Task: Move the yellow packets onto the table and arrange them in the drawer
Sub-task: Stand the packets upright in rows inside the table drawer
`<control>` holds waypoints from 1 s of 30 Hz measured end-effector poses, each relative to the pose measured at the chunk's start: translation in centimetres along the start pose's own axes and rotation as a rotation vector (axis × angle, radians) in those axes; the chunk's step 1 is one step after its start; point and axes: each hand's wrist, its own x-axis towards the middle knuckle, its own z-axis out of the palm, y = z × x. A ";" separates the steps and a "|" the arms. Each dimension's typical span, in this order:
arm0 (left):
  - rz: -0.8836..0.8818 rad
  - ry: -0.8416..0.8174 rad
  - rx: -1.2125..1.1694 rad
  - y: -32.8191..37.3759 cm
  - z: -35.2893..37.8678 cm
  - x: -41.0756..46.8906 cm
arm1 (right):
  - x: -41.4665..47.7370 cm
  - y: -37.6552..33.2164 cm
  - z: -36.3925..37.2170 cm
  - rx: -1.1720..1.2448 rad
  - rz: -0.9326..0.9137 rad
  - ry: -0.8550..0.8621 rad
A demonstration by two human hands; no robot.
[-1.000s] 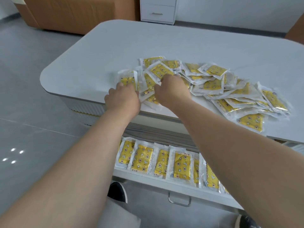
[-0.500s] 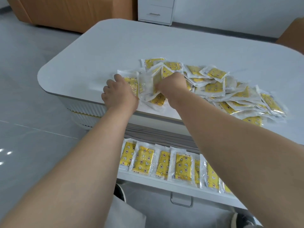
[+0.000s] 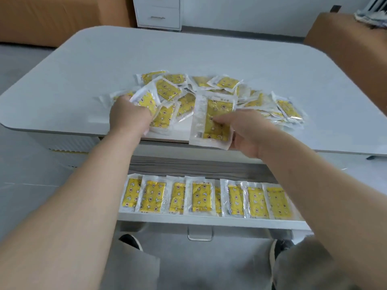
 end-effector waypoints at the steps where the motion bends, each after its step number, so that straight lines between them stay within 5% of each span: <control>1: 0.003 -0.049 -0.066 0.7 0.5 -1.0 | -0.6 0.6 -1.3 -0.006 -0.010 -0.020; 6: -0.061 -0.287 -0.288 2.7 1.8 -6.0 | -1.4 2.7 -4.2 -0.236 -0.095 0.011; 12: -0.236 -0.517 -0.223 1.3 3.6 -8.5 | -1.7 5.1 -6.1 -0.323 -0.103 0.020; 24: -0.201 -0.571 0.145 -1.3 5.1 -8.9 | 1.3 12.5 -7.8 -0.506 0.273 -0.101; 30: -0.229 -0.640 0.356 -2.3 6.4 -7.7 | 2.2 14.2 -6.2 -0.541 0.300 -0.088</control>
